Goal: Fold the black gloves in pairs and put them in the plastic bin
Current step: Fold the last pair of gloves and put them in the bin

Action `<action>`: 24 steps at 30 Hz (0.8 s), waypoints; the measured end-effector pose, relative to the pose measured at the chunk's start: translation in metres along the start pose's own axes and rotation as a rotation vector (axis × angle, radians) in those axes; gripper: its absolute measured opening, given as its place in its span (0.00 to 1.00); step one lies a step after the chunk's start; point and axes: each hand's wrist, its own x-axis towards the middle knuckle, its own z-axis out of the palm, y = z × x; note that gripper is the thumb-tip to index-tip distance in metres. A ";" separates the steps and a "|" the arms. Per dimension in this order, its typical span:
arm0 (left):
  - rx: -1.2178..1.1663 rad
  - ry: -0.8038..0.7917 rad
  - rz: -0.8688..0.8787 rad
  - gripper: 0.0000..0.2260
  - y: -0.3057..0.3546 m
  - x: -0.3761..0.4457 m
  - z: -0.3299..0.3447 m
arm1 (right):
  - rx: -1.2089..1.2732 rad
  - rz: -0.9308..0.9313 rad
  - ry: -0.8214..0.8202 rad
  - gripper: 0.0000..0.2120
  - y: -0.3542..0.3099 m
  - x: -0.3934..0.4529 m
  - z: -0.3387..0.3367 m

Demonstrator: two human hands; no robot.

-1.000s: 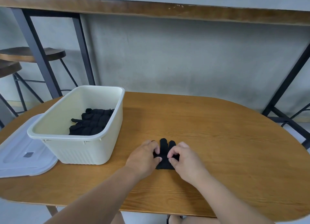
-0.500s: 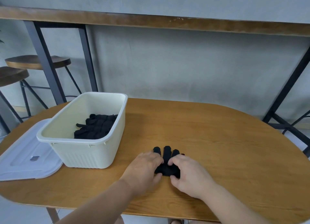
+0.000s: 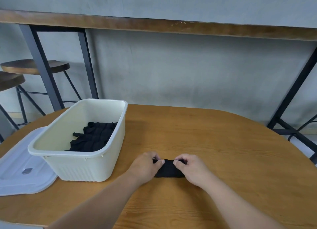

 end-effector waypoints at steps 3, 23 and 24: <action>0.057 0.066 0.017 0.08 -0.003 0.009 0.002 | -0.025 -0.002 0.077 0.04 0.003 0.007 0.004; 0.844 0.108 0.294 0.18 0.021 -0.009 0.008 | -0.498 -0.377 -0.018 0.24 0.006 -0.010 0.000; 0.891 0.065 0.270 0.18 0.024 -0.013 0.008 | -0.534 -0.367 -0.015 0.24 0.004 -0.012 0.001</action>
